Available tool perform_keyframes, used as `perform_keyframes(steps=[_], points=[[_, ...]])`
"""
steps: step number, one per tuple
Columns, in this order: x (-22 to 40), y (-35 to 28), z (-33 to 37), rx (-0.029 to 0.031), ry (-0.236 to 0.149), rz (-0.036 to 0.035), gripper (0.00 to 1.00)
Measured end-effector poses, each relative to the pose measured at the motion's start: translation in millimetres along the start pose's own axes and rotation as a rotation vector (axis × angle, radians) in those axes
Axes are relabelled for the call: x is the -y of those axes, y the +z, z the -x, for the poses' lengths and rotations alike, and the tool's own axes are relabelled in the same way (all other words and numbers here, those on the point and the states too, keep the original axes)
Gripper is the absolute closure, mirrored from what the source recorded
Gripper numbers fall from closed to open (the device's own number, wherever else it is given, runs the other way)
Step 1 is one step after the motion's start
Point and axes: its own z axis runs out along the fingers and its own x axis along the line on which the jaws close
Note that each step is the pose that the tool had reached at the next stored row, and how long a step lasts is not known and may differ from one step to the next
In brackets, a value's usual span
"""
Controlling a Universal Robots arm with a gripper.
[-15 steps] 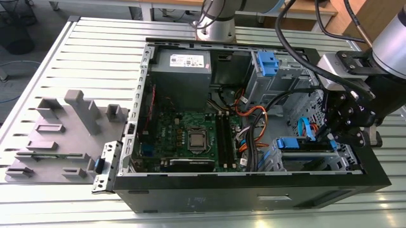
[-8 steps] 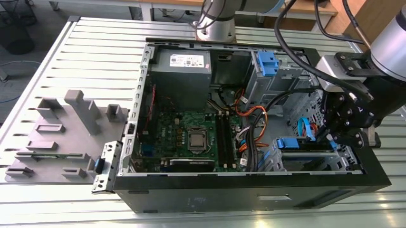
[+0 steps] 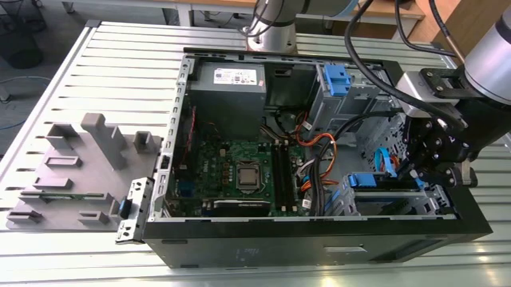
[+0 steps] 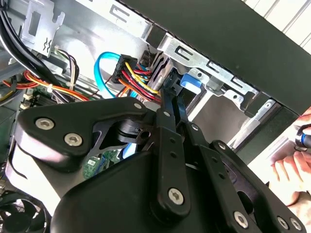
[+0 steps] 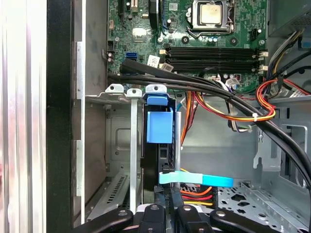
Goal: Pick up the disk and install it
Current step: 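Insert the second disk wire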
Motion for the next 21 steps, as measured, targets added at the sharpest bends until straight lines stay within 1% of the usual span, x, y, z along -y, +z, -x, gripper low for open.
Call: perform_keyframes(steps=[7, 8, 9, 12, 14, 15, 21], points=[[0.0, 0.5, 0.0, 0.0007, 0.000, 0.0001, 0.84], [0.0, 0.7, 0.0, 0.0010, 0.000, 0.0001, 0.83], [0.0, 0.7, 0.0, 0.0009, 0.000, 0.0001, 0.76], [0.0, -0.3, 0.0, 0.0004, 0.000, 0.0000, 0.76], [0.0, -3.2, 0.0, 0.0006, 0.000, 0.0000, 0.76], [0.1, -5.7, 0.0, 0.0005, 0.000, 0.0001, 0.76], [0.4, -24.6, -0.1, 0.0007, 0.000, 0.0001, 0.76]])
